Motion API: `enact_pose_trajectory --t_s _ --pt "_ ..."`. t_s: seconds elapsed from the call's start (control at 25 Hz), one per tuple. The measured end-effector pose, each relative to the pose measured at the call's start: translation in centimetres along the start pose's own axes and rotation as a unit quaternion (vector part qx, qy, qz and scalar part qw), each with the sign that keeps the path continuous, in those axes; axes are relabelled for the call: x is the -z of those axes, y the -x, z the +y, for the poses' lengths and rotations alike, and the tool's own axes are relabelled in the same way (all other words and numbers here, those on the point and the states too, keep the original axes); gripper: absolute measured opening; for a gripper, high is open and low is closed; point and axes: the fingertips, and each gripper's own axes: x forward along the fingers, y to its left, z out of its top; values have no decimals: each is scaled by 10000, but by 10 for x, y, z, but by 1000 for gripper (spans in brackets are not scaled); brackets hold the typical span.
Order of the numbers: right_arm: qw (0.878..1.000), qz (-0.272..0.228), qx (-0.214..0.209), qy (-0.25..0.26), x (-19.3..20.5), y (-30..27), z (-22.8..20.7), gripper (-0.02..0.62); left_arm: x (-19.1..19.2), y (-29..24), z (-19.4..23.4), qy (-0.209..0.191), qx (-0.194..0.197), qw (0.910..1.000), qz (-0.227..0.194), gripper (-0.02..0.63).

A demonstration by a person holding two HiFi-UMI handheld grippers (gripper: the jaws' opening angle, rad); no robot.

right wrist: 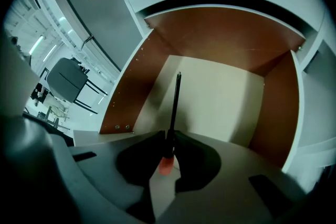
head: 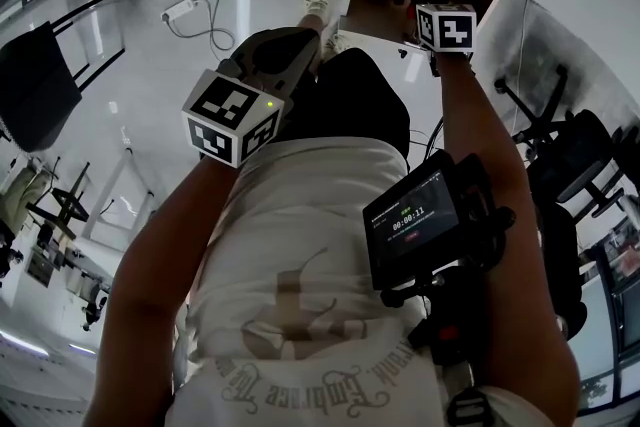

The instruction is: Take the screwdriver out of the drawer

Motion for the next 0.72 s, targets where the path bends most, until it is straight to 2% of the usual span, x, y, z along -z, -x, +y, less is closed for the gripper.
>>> enact_pose_trajectory --t_s 0.32,0.72 --pt "9990 -419 132 -63 3 46 13 69 5 24 -30 -250 71 9996 -90 21" --pt "9959 -826 193 -320 -2 57 12 69 8 17 -14 -363 37 9993 -58 21"
